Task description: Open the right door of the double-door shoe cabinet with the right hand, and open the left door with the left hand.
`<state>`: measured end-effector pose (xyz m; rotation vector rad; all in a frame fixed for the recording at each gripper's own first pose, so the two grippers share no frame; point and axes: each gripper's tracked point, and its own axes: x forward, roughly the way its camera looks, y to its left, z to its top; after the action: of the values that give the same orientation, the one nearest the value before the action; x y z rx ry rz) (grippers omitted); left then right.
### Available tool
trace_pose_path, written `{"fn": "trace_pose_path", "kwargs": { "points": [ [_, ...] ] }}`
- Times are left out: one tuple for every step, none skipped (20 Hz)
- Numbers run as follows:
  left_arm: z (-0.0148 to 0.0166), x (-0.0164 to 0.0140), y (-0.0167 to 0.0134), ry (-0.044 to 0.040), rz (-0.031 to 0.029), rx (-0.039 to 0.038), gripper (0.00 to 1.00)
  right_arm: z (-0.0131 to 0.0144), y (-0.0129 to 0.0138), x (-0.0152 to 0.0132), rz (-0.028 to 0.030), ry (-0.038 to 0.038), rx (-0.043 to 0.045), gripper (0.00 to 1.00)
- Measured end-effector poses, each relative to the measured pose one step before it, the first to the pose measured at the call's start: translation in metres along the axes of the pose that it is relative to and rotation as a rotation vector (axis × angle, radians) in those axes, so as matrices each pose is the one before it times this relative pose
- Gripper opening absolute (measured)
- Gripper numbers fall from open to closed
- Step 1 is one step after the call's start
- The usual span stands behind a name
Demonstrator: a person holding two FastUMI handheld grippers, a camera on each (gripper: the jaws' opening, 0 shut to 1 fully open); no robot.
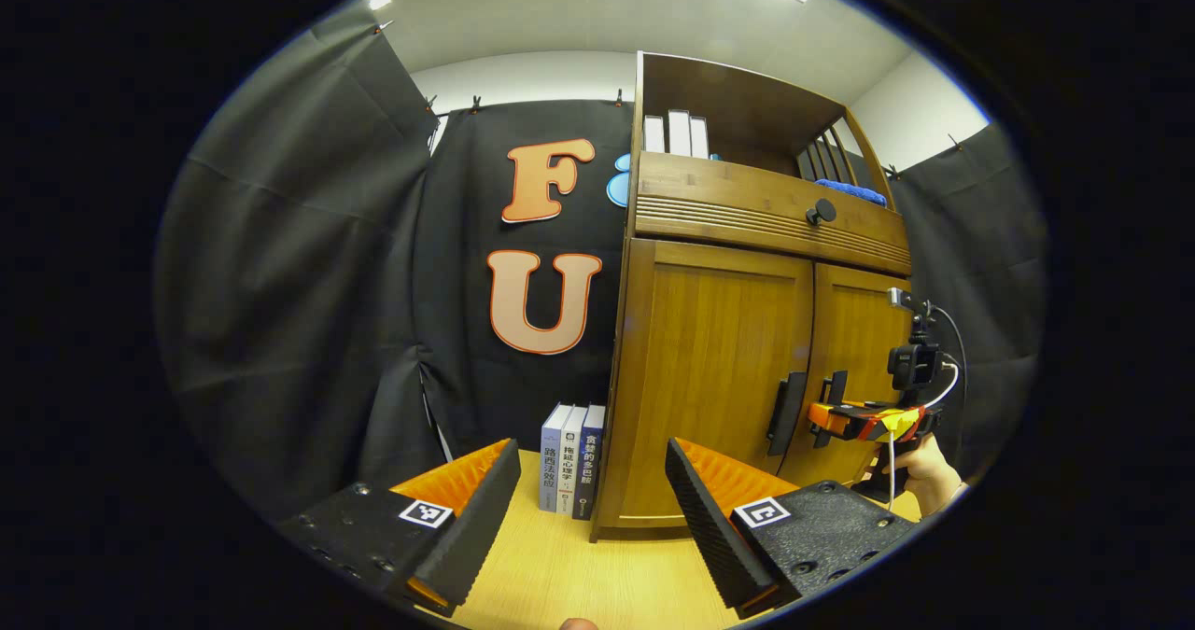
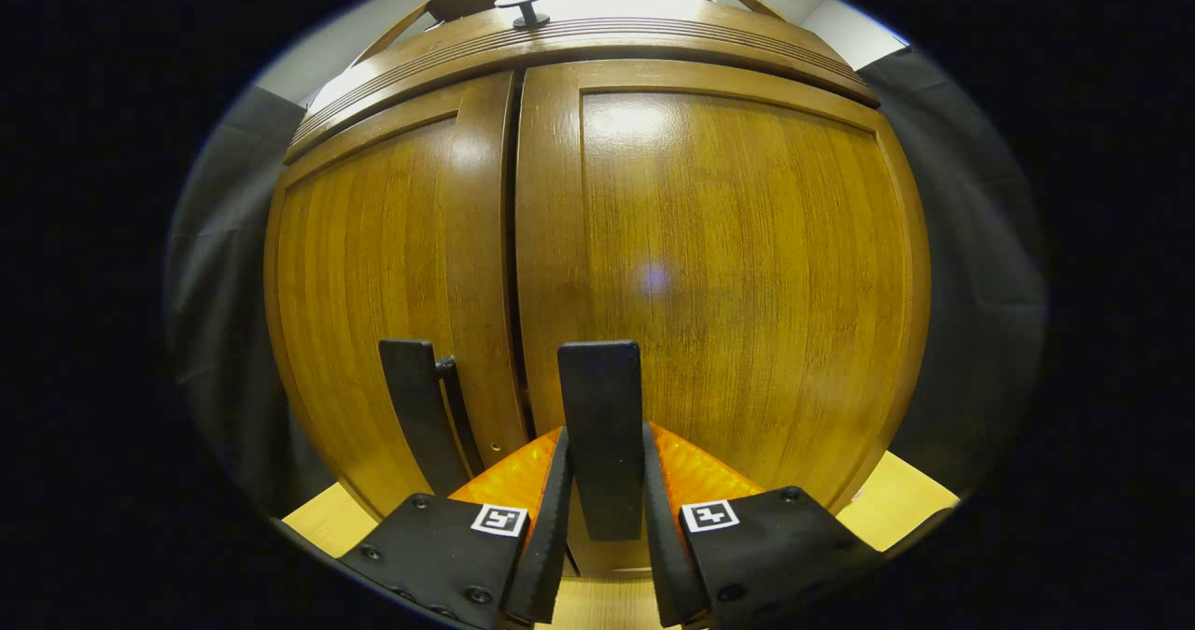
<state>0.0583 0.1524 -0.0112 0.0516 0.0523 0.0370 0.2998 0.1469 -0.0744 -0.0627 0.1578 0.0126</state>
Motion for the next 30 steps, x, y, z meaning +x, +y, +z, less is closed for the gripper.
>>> {"fn": "trace_pose_path", "kwargs": {
  "points": [
    [0.00215, -0.00294, 0.0002, -0.00514, 0.00373, 0.00174, 0.97, 0.0022, 0.0004, 0.00135, 0.00346, -0.01635, 0.00718, 0.46],
    [0.0014, -0.004, -0.00071, -0.0034, 0.00351, 0.00227, 0.97, -0.00138, -0.00029, -0.00279, -0.00094, 0.00599, -0.00675, 0.4],
    [0.00231, -0.00255, 0.00011, -0.00219, 0.00373, 0.00303, 0.94, -0.00126, 0.00005, -0.00015, -0.00309, -0.00177, -0.01119, 0.34],
    [0.00156, -0.00405, 0.0002, -0.00101, 0.0029, 0.00481, 0.94, 0.00173, 0.00024, -0.00208, -0.00307, -0.0002, -0.00957, 0.4],
    [0.00205, -0.00427, -0.00024, -0.00104, 0.00227, 0.00351, 0.94, 0.00122, -0.00102, -0.00103, -0.00149, 0.00326, -0.00318, 0.31],
    [0.00097, -0.00251, -0.00044, -0.00242, 0.00089, 0.00065, 0.94, 0.00168, -0.00073, -0.00353, 0.00321, 0.0026, 0.00776, 0.36],
    [0.00088, -0.00414, 0.00005, -0.00105, 0.00172, 0.00001, 0.94, 0.00029, 0.00046, -0.00361, 0.00674, 0.00382, 0.00912, 0.31],
    [0.00054, -0.0036, -0.0001, -0.00093, 0.00379, -0.00026, 0.94, 0.00129, 0.00048, -0.00398, 0.00874, 0.00354, 0.00605, 0.42],
    [0.00067, -0.00297, -0.00059, -0.00168, 0.00199, -0.00278, 0.92, -0.00018, -0.00116, -0.00189, 0.00534, 0.00378, -0.00332, 0.32],
    [0.00083, -0.00332, -0.00027, -0.00118, 0.00181, -0.00413, 0.94, 0.00138, 0.00008, -0.00505, 0.00373, 0.00027, -0.00525, 0.32],
    [0.00014, -0.00353, -0.00055, 0.00263, 0.00239, -0.00244, 0.92, 0.00129, -0.00105, -0.00432, 0.0012, -0.00118, -0.00459, 0.36],
    [-0.00232, -0.00209, -0.00023, 0.00415, 0.00397, 0.00096, 0.94, 0.00321, -0.00024, -0.00342, 0.00188, -0.00345, -0.00236, 0.32],
    [-0.00116, -0.0026, -0.00068, 0.00329, 0.00465, 0.00441, 0.94, 0.00135, -0.00107, -0.00539, 0.00247, -0.00386, 0.00309, 0.27],
    [0.00014, -0.00344, 0.00022, 0.00082, 0.00344, 0.00501, 0.94, -0.00085, -0.00178, -0.00834, 0.0024, -0.00305, 0.00252, 0.31],
    [0.00058, -0.00232, -0.00181, -0.00187, 0.00018, -0.00066, 0.92, 0.00032, -0.00135, -0.00335, 0.00321, -0.00214, -0.00039, 0.36],
    [0.00161, -0.00327, -0.00367, -0.00492, -0.00351, -0.00364, 0.97, 0.00007, -0.0021, -0.00664, 0.00428, -0.0036, -0.00284, 0.32],
    [0.00034, -0.00237, -0.00209, -0.00442, -0.00142, -0.00408, 0.97, -0.00002, -0.00263, -0.00561, 0.00441, -0.00227, -0.00118, 0.32],
    [0.00097, -0.00339, -0.00119, -0.00499, -0.00073, -0.00338, 0.97, -0.00033, -0.00232, -0.00852, 0.00642, -0.00174, 0.00199, 0.31],
    [-0.00076, -0.00173, -0.00345, -0.0031, -0.00054, -0.00043, 0.94, -0.0003, -0.0023, -0.0066, 0.00808, 0.00245, 0.00685, 0.27],
    [-0.00176, -0.00134, -0.00298, 0.00282, -0.0011, 0.00146, 0.94, 0.00091, -0.00275, -0.00678, 0.00726, 0.00039, 0.00451, 0.31],
    [-0.00288, -0.00075, -0.00373, 0.0064, -0.00446, 0.0005, 0.94, 0.0003, -0.00347, -0.00695, 0.00445, 0.0004, 0.00408, 0.27],
    [-0.00303, -0.00065, -0.00466, 0.00916, -0.00514, -0.00097, 0.94, -0.00013, -0.00277, -0.00646, 0.00128, -0.00138, -0.00137, 0.27],
    [-0.00233, -0.00074, -0.00394, 0.00921, -0.00744, -0.00263, 0.94, 0.00092, -0.00425, -0.00646, -0.00207, -0.00493, -0.00465, 0.29],
    [-0.0015, -0.00105, -0.00476, 0.00566, -0.00607, -0.00374, 0.94, 0.00071, -0.0039, -0.00579, -0.00298, -0.00392, -0.00637, 0.31],
    [0.00009, -0.00154, -0.00339, 0.00094, -0.00423, -0.00474, 0.94, -0.00031, -0.00404, -0.0044, -0.00668, -0.00764, -0.00573, 0.27],
    [-0.00025, -0.00126, -0.00271, -0.00264, -0.00376, -0.00408, 0.97, 0.00142, -0.00543, -0.00443, -0.00719, -0.00393, -0.00712, 0.29],
    [0.00044, -0.00078, -0.00323, -0.00341, -0.00203, -0.00448, 0.97, 0.00094, -0.00501, -0.00349, -0.00726, -0.00562, -0.00791, 0.31],
    [0.00056, -0.00075, -0.00244, -0.0022, -0.00227, -0.00462, 0.94, -0.00084, -0.00507, -0.00575, -0.00749, -0.00143, -0.00804, 0.31],
    [-0.00011, -0.00018, -0.00335, 0.00039, -0.00077, -0.00395, 0.94, 0.00009, -0.00453, -0.00209, -0.0078, -0.00123, -0.00777, 0.26],
    [-0.00188, -0.00006, -0.00309, 0.00208, -0.00078, -0.00301, 0.94, -0.00071, -0.0058, -0.00325, -0.00656, 0.00001, -0.00508, 0.26]
  ]
}}
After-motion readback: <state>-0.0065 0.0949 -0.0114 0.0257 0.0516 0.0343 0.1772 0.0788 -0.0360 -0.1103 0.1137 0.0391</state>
